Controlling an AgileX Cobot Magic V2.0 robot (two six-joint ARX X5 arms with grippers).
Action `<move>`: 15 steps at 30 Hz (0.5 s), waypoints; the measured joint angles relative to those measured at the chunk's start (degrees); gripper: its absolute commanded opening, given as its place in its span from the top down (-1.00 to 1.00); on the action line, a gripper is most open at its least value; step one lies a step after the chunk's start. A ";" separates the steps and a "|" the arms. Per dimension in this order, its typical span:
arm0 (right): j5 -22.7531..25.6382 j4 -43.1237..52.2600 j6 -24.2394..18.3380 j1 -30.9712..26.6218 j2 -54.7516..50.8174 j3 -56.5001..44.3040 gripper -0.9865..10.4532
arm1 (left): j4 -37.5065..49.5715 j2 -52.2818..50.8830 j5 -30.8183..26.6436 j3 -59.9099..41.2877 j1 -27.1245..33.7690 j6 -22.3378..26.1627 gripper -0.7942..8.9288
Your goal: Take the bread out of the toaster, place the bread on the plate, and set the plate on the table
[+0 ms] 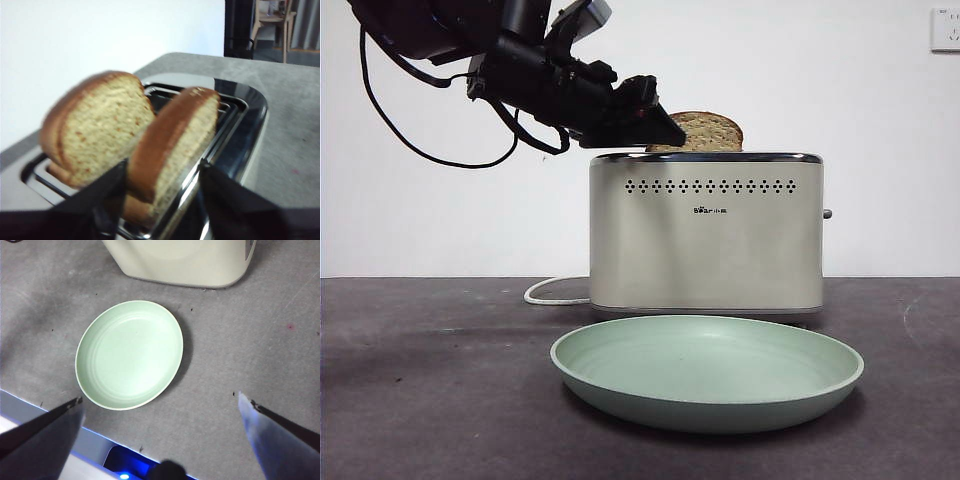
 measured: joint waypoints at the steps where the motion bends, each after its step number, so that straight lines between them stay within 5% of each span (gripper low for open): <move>1: 0.00 -0.11 0.00 0.00 0.00 0.00 -0.16 | 0.61 0.02 -0.11 0.00 0.00 -0.17 0.76; 15: 0.00 -0.90 0.00 0.00 0.00 0.00 -0.16 | 1.60 0.02 -0.09 1.03 0.00 -2.08 0.85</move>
